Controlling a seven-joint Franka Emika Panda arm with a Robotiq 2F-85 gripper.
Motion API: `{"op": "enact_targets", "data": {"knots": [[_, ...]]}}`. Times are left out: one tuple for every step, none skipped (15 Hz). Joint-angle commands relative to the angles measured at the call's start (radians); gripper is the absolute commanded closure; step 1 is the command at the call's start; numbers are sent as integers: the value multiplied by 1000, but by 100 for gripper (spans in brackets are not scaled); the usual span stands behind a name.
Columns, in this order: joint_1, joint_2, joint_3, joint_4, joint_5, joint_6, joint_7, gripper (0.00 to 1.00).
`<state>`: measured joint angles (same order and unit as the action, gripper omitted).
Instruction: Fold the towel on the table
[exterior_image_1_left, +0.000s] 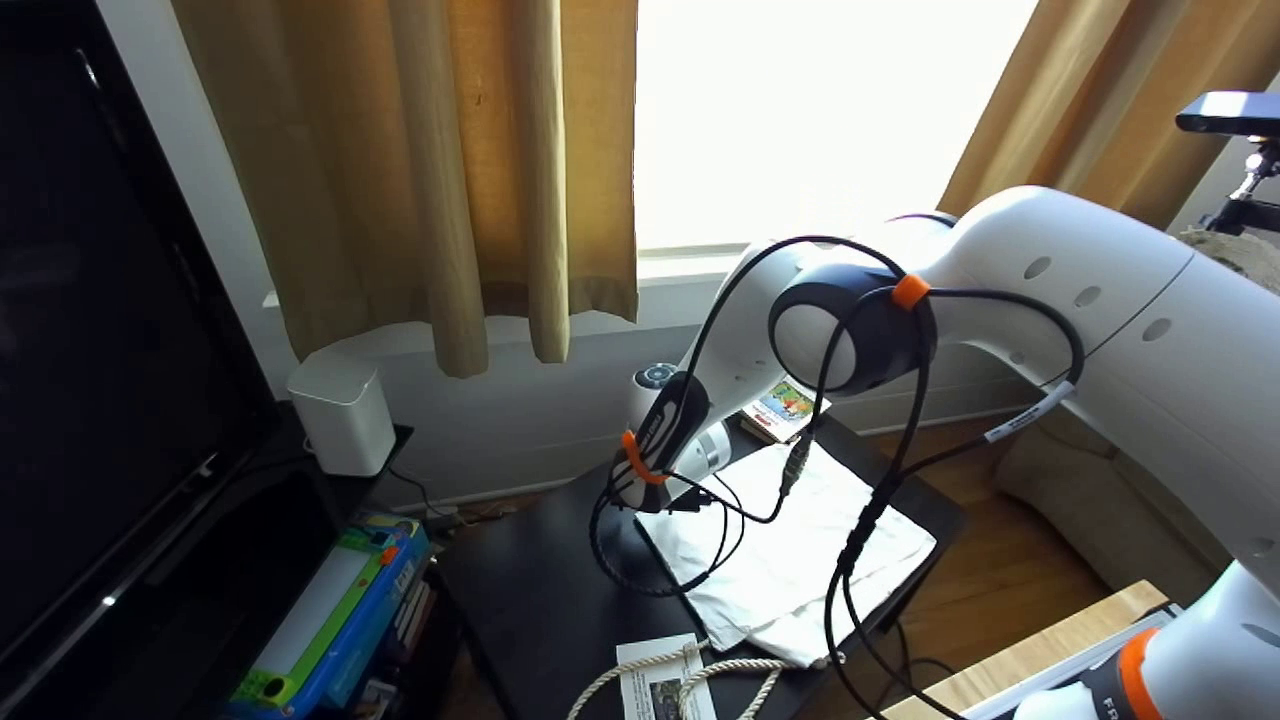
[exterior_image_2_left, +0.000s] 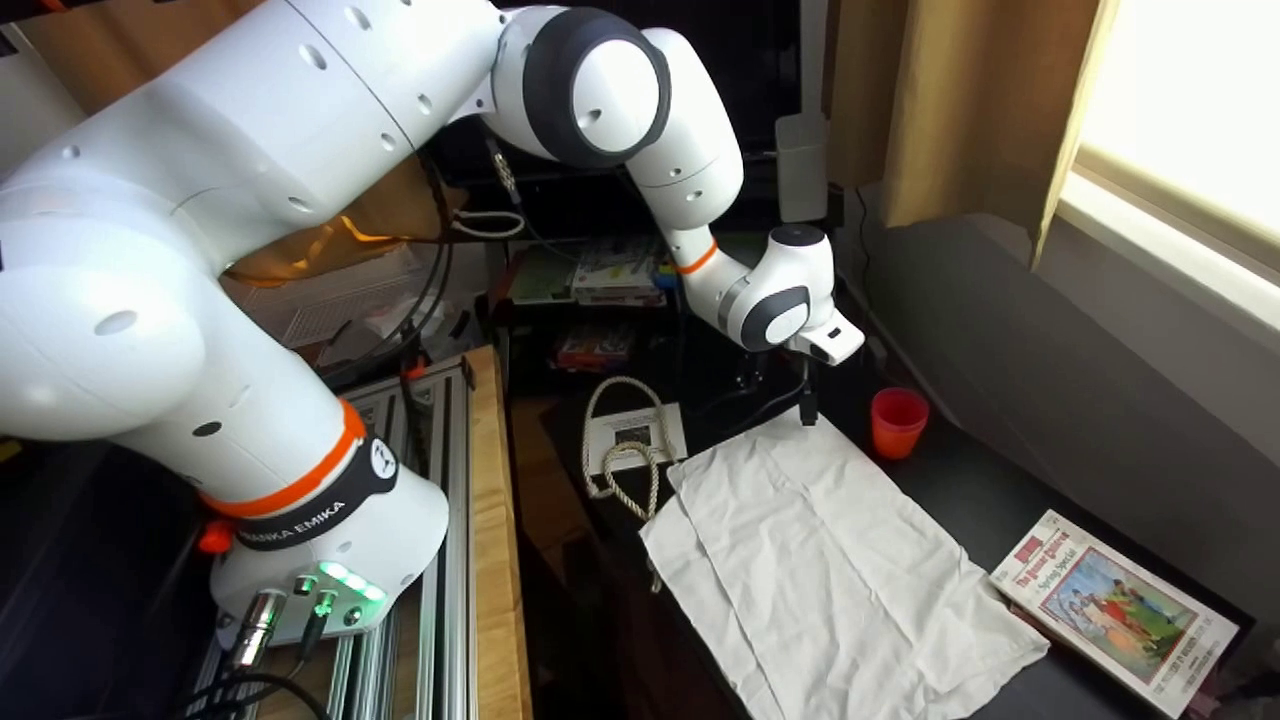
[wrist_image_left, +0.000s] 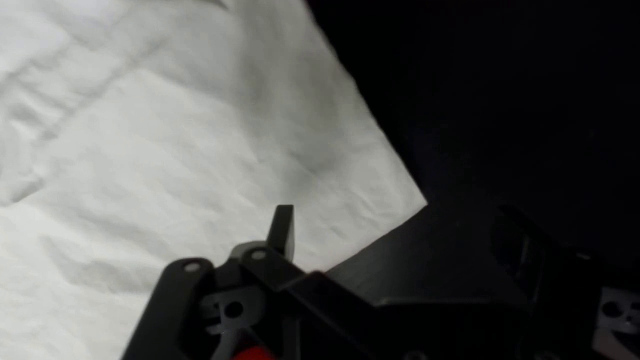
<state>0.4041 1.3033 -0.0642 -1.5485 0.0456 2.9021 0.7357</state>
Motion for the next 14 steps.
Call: {"op": "enact_targets", "data": {"knots": [[10,86,3,100,34,-23,-36,10],[10,98,4,114,34,-28,-42,26],[11,107,3,126,34,-30,-45,32],[12,115,1,137,36,-33,-44,42],[13,121,-1,146,37,-34,-42,50],[11,124,-1,152,38,-36,-43,56],[10,119,0,153,38,-39,-43,64],[16,115,-7,153,36,-46,-38,71],[16,107,-9,149,35,-53,-38,80],[13,93,-8,139,34,-60,-40,87],[10,82,-8,129,34,-64,-40,95],[8,67,-7,113,36,-64,-39,100],[7,50,-7,93,40,-67,-35,100],[3,36,-4,78,43,-72,-36,100]]}}
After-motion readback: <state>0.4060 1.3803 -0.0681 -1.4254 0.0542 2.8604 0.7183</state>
